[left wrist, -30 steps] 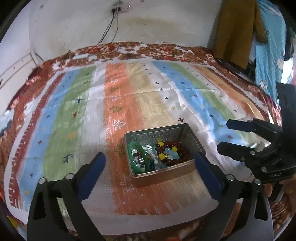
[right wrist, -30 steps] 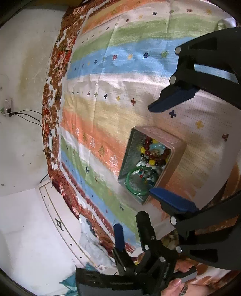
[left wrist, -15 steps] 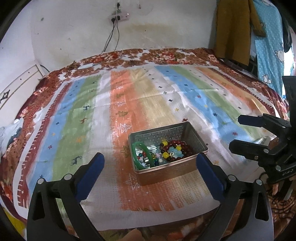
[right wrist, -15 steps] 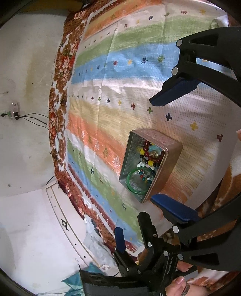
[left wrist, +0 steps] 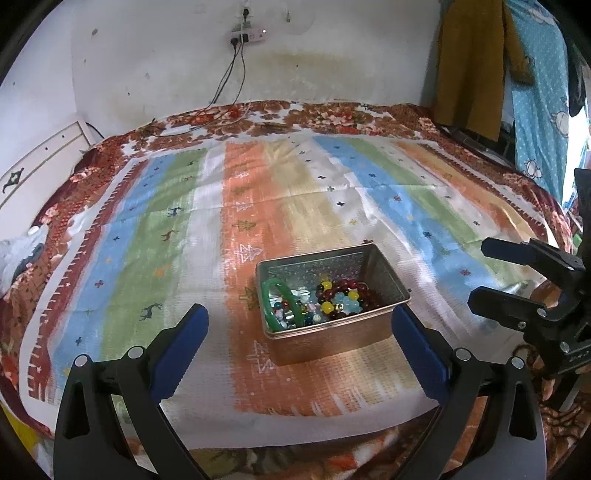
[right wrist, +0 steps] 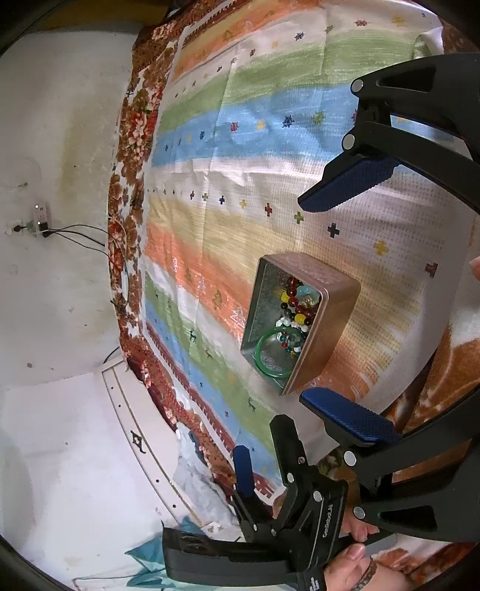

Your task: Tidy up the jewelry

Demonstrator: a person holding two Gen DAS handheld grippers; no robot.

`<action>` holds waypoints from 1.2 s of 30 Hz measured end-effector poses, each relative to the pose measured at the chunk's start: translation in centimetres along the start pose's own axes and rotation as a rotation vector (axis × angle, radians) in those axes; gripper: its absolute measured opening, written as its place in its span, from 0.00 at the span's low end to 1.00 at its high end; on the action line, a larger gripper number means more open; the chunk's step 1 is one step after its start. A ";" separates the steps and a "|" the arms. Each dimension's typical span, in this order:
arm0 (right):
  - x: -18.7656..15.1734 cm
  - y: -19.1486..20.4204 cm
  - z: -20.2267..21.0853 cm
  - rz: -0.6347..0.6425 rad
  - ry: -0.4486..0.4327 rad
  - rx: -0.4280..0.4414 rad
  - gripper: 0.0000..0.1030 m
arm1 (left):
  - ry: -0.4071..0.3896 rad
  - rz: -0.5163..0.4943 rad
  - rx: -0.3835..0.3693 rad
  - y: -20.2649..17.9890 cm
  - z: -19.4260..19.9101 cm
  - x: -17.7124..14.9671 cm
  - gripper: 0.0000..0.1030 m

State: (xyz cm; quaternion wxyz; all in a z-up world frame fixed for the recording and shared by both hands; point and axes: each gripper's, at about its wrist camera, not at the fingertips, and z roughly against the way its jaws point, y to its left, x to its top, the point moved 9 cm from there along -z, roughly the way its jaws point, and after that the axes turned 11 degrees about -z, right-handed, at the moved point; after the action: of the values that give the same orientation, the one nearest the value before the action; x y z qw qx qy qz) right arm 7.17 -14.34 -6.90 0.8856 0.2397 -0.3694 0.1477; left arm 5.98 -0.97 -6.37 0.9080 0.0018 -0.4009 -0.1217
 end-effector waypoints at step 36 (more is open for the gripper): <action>-0.5 -0.6 -0.3 0.002 0.010 0.006 0.94 | -0.018 0.030 -0.002 0.0 0.3 -0.5 0.94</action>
State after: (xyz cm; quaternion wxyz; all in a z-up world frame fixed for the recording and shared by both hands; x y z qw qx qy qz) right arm 7.22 -14.70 -7.62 0.8866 0.2413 -0.3645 0.1508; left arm 5.47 -0.88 -6.50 0.9061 -0.0061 -0.4088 -0.1087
